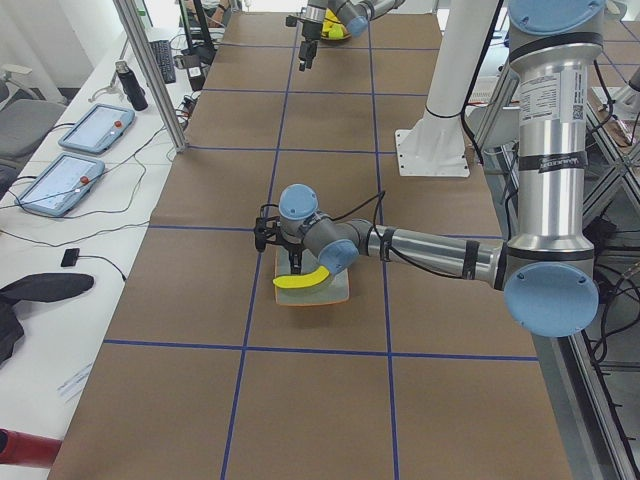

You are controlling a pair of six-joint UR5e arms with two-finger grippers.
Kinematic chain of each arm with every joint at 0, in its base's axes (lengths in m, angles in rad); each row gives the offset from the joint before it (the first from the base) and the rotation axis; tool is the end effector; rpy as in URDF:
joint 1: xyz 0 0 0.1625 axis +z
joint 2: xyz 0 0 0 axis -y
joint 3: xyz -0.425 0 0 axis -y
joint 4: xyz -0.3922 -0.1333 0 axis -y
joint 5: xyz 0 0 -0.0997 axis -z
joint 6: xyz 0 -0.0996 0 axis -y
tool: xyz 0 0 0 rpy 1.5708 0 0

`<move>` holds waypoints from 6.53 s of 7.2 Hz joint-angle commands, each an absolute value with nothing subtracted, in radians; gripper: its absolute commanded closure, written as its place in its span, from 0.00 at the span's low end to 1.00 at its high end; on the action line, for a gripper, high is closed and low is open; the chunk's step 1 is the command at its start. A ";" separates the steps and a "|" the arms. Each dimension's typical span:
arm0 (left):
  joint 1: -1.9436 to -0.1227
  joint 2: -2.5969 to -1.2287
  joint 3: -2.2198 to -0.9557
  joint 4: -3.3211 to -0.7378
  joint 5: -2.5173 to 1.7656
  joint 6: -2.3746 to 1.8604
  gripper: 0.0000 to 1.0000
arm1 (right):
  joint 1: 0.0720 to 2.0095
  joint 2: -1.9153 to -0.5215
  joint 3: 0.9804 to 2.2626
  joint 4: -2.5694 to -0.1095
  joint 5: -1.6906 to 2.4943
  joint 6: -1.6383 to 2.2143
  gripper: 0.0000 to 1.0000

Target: Transfer all bananas from basket to plate

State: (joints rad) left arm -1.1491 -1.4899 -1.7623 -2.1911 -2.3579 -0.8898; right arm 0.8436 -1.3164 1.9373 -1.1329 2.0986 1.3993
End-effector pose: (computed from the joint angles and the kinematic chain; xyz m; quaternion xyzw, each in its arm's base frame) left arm 0.1378 -0.4606 0.5286 0.0432 0.4851 -0.0667 0.8708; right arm -0.3034 -0.4660 0.3009 0.0402 -0.5355 0.1504 0.8301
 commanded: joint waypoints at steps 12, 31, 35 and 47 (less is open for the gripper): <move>-1.163 -1.457 -1.809 -2.189 -2.359 -0.890 0.08 | 1.611 -1.911 1.644 -1.150 2.160 -0.291 0.00; -1.164 -1.456 -1.807 -2.191 -2.359 -0.891 0.05 | 1.447 -1.971 1.555 -1.100 1.956 -0.454 0.27; -1.164 -1.456 -1.810 -2.191 -2.359 -0.891 0.05 | 1.440 -1.964 1.516 -1.065 1.944 -0.453 0.30; -1.166 -1.454 -1.812 -2.191 -2.359 -0.891 0.06 | 1.440 -1.956 1.561 -1.058 1.957 -0.469 1.00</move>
